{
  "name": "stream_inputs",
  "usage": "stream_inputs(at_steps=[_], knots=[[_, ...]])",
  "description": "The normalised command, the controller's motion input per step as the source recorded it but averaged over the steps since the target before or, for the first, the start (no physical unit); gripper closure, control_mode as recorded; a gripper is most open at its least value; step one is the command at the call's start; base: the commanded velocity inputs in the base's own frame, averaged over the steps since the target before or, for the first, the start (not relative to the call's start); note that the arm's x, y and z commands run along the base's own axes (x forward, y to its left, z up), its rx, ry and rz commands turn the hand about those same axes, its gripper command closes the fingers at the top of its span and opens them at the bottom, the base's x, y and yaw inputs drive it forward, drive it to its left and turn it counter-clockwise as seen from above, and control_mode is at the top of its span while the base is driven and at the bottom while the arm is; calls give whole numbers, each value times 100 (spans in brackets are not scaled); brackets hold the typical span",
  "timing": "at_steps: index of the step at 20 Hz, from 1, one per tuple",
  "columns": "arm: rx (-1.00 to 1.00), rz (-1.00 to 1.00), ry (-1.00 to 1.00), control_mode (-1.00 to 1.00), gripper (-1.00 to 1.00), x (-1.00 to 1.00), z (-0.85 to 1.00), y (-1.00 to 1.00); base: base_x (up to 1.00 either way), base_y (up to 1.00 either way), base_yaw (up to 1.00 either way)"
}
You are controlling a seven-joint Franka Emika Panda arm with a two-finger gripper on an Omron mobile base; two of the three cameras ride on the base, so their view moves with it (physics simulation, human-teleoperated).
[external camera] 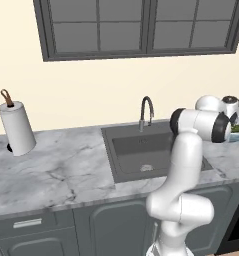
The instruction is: Pick the cucumber from the sink and place it in the bowl. Then pick the bowl and place it in the microwave. Then close the microwave door and press the start button.
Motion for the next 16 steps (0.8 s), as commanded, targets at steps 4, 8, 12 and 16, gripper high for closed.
stream_inputs(at_steps=[4,8,12,16], knots=[[0,0,0,-100,100,0,-28,0,0,0,0],[0,0,0,-100,100,0,-36,0,0,0,0],[0,0,0,-100,100,-2,-28,0,0,0,0],[0,0,0,-100,100,-5,12,0,0,0,0]])
